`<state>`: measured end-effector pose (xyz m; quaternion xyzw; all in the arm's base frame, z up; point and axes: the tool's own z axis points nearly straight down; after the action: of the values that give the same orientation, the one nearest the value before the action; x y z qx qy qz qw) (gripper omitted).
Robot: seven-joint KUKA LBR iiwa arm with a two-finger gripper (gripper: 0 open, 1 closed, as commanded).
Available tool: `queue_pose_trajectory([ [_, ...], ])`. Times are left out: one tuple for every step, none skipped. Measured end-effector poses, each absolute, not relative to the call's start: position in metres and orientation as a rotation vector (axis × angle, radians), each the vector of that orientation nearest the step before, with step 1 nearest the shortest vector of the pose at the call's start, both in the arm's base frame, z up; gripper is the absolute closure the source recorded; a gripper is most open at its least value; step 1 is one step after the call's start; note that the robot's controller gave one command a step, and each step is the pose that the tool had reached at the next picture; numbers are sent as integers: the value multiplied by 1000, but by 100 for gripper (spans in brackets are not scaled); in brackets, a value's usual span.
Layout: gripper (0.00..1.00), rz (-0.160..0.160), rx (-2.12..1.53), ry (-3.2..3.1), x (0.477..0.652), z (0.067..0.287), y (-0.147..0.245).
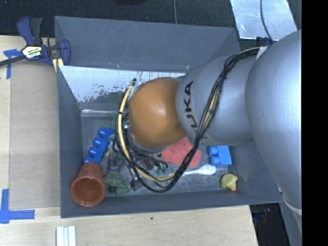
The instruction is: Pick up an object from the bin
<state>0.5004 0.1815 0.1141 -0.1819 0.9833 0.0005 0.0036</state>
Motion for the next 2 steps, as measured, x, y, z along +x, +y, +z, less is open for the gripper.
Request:
queue_pose_trajectory([
  [0,1,-906,3004,519,125,189],
  [0,-1,-1642,2671,498,108,187],
])
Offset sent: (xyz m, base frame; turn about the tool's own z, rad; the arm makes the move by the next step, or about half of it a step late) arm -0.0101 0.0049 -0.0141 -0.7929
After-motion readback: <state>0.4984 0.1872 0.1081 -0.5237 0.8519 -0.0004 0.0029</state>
